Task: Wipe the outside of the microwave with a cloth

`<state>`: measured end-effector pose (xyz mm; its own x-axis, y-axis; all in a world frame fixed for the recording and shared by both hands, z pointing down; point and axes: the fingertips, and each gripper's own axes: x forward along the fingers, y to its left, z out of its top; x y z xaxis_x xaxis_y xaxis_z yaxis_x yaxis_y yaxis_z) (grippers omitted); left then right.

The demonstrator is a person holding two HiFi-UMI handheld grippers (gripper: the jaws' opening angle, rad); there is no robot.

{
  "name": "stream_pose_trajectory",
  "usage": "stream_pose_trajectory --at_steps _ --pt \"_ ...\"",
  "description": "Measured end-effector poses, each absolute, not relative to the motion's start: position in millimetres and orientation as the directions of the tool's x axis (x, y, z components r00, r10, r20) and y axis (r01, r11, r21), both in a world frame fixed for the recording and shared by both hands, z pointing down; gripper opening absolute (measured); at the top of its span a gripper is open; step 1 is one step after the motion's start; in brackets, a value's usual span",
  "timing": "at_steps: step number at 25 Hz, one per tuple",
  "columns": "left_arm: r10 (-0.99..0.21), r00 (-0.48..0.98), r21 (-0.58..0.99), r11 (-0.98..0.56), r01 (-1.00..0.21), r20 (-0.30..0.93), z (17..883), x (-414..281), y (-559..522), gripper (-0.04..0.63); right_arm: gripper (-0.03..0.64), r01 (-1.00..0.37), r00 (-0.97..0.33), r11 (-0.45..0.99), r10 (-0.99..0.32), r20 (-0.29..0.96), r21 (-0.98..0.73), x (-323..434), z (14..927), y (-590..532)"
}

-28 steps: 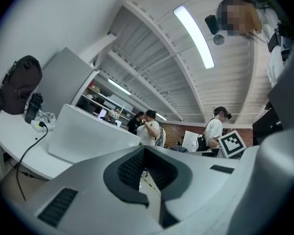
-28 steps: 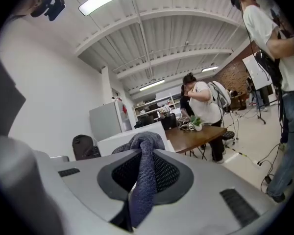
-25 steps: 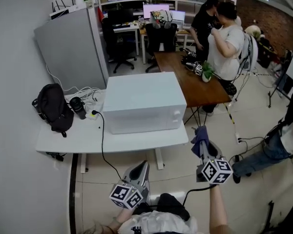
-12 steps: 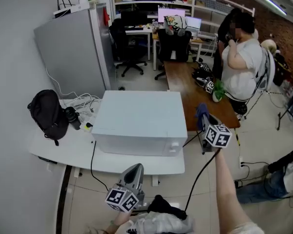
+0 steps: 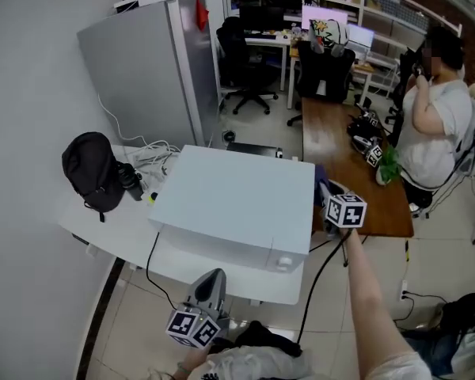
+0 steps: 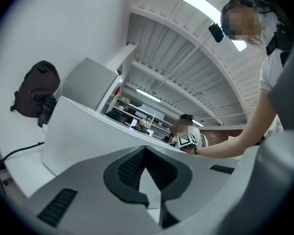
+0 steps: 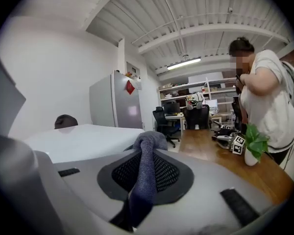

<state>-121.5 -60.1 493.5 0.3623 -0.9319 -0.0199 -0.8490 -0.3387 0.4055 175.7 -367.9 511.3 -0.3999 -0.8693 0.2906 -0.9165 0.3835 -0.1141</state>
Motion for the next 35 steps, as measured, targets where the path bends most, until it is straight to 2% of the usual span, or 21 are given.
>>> stream_pose_trajectory --at_steps 8,13,17,22,26,31,35 --pt "-0.903 0.43 0.393 -0.398 -0.829 -0.007 499.2 -96.5 -87.0 -0.014 0.071 -0.843 -0.531 0.491 -0.824 0.196 -0.221 152.1 522.4 -234.3" --pt "-0.863 0.504 0.401 -0.468 -0.787 -0.019 496.5 -73.2 -102.7 -0.014 0.071 -0.832 -0.515 0.438 -0.838 0.18 -0.342 140.3 536.1 -131.0" --pt "-0.838 0.546 0.399 -0.507 -0.764 -0.02 494.0 -61.7 -106.7 -0.014 0.071 -0.84 -0.473 0.377 -0.861 0.187 -0.39 135.9 543.5 -99.1" --pt "-0.837 0.547 0.401 -0.51 -0.761 -0.025 494.1 -62.4 -107.4 -0.014 0.071 -0.877 -0.371 0.296 -0.918 0.141 -0.38 165.2 525.2 -114.4" --pt "-0.847 0.532 0.394 -0.495 -0.775 -0.018 493.2 -70.8 -107.0 -0.014 0.071 -0.914 -0.321 0.279 -0.941 0.106 -0.295 200.7 504.1 -163.5" --pt "-0.851 0.526 0.379 -0.489 -0.786 -0.008 494.6 -73.7 -104.2 -0.014 0.071 -0.943 -0.31 0.289 -0.943 0.122 -0.165 222.1 492.6 -268.2" --pt "-0.864 0.503 0.374 -0.466 -0.802 0.001 494.0 -81.3 -102.4 -0.014 0.071 -0.953 -0.302 0.289 -0.936 0.181 -0.092 218.2 509.8 -344.5"
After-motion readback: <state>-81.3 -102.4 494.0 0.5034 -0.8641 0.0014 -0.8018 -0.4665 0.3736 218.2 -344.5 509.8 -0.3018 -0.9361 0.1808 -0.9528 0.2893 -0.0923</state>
